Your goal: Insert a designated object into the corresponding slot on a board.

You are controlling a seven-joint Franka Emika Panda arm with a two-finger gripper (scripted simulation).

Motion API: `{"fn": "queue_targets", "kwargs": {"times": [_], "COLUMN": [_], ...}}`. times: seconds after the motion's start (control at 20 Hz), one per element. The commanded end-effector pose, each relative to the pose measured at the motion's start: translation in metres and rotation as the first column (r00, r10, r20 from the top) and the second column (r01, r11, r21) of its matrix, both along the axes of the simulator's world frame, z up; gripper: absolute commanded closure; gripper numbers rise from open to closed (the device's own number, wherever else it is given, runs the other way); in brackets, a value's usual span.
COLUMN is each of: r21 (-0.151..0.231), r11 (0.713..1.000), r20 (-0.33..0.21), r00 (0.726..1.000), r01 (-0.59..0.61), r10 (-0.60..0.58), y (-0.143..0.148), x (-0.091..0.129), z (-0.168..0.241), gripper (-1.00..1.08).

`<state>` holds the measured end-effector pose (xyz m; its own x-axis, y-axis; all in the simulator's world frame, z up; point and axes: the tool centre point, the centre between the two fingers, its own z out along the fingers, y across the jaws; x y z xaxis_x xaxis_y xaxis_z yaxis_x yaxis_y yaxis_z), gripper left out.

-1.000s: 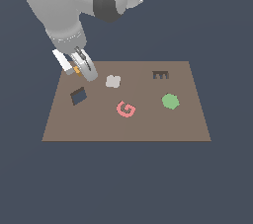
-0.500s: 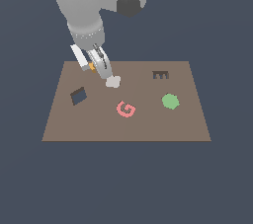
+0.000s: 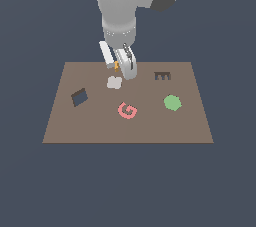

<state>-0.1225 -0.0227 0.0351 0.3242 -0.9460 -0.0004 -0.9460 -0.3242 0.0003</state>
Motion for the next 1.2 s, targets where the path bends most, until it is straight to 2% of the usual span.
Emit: {"fn": "queue_targets", "kwargs": {"times": [0.0,0.3,0.6,1.15], "r21": [0.0,0.0,0.0,0.0], "r11": [0.999,0.988,0.971,0.947], "r20": [0.001,0.001,0.001,0.001], "r00": [0.999,0.988,0.971,0.947], "r01": [0.051,0.157,0.238,0.323], "r10": [-0.051,-0.157,-0.238,-0.323], "y": [0.023,0.072,0.109,0.147], "x": [0.001,0.009,0.02,0.036], "z": [0.001,0.003,0.004,0.005], "gripper": [1.08,1.08,1.08,1.08]}}
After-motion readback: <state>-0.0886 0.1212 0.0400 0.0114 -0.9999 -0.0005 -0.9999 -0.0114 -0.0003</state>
